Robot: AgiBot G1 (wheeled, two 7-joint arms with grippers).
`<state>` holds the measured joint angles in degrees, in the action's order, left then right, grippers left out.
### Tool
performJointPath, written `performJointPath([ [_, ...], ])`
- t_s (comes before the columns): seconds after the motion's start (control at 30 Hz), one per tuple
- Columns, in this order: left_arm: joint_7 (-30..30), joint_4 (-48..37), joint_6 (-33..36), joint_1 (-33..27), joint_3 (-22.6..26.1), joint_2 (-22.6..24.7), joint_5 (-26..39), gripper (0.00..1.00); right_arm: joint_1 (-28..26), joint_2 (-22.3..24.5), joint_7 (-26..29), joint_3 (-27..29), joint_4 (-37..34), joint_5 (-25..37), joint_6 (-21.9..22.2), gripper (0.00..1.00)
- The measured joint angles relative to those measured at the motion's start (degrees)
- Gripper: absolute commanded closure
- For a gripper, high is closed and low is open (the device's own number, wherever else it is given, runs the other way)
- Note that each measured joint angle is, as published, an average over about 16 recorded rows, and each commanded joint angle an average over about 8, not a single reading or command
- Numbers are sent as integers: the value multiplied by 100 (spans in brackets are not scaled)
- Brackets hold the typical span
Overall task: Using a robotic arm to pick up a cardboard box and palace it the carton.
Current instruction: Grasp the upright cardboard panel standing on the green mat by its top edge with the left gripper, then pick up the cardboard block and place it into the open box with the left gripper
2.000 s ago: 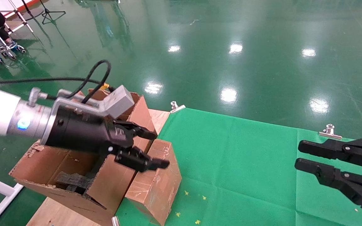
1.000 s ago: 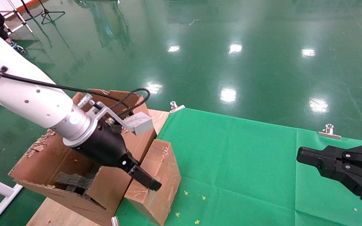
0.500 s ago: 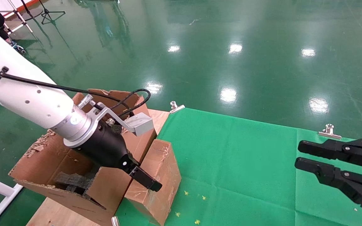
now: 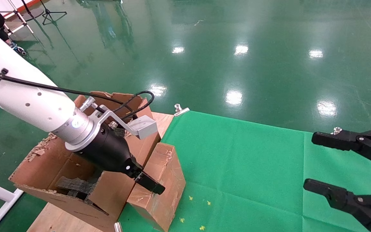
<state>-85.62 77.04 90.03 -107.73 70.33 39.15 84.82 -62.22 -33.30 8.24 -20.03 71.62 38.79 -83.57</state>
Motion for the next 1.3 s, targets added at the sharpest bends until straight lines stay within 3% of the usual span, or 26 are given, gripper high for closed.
performJointPath([
  [0.53, 106, -134, -110, -113, -108, -69, -134, 100, 0, 0, 0, 0, 0, 0, 0, 0],
  [0.9, 809, -944, -402, -1015, -744, -523, -418, 100, 0, 0, 0, 0, -1, 0, 0, 0],
  [1.3, 1743, -2270, -290, -2269, -910, -942, 722, 100, 0, 0, -1, -1, -1, -1, 0, 0],
])
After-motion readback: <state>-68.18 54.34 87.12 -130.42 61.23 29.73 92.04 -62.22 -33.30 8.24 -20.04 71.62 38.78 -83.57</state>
